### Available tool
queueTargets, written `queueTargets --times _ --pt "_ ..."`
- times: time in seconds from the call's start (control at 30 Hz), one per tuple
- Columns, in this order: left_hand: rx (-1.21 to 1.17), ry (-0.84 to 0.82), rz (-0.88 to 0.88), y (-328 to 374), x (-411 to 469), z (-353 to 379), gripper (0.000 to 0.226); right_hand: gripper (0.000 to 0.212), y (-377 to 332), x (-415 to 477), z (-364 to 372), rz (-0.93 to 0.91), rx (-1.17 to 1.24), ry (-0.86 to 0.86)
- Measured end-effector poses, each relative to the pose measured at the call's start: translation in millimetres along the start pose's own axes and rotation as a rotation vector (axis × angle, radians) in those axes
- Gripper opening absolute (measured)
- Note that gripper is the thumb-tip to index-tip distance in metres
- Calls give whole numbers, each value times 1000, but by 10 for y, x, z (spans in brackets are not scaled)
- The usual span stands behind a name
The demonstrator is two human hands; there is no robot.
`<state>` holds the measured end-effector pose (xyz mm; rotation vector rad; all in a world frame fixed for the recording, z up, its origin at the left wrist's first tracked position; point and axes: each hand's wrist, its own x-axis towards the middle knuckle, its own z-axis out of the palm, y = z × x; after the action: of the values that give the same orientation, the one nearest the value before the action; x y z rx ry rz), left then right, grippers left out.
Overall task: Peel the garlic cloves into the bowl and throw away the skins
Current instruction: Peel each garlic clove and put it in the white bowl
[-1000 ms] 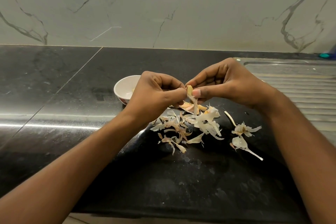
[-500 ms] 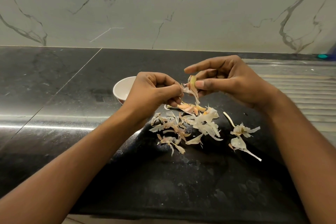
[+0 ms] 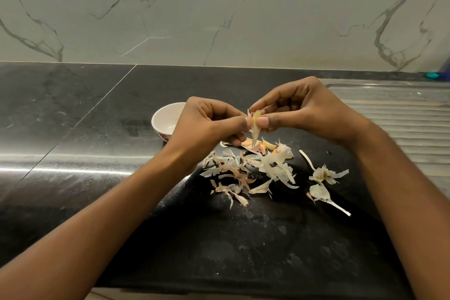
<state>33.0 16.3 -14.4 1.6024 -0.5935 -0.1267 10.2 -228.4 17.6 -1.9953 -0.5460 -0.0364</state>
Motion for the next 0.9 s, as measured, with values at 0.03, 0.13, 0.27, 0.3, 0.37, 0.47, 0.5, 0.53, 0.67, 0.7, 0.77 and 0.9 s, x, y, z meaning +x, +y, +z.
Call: queueTargets --times 0.03,0.13,0.27,0.3,0.37,0.47,0.5,0.53,0.67,0.7,0.77,0.9 --pt "27 1 4 -3 -1 2 14 28 -2 0 0 -4 1 0" --pt "73 11 7 -9 -2 10 14 29 -5 2 8 -11 13 -3" --pt "65 7 6 -18 -2 21 7 31 -5 1 23 -8 12 -1" --pt "64 5 7 -20 -1 22 6 32 -5 -2 27 -4 20 -2" --pt "54 4 16 -16 -2 20 5 32 -12 -5 29 -6 36 0" --pt "49 11 43 -12 -7 18 1 32 -15 -2 42 -12 51 9" --pt "52 15 50 -18 -9 22 2 32 -17 0 50 -13 55 7" --pt "54 20 54 -25 -12 26 4 32 -18 2 58 -14 59 6" --pt "56 36 71 -33 -8 39 9 33 -35 1 76 -25 74 9" --pt "48 38 71 -29 -4 37 9 33 -36 1 74 -28 77 10" --pt "30 41 64 -19 4 30 9 32 -37 -1 68 -27 88 10" --pt "19 52 38 -5 12 19 6 29 -49 -8 51 -28 109 -4"
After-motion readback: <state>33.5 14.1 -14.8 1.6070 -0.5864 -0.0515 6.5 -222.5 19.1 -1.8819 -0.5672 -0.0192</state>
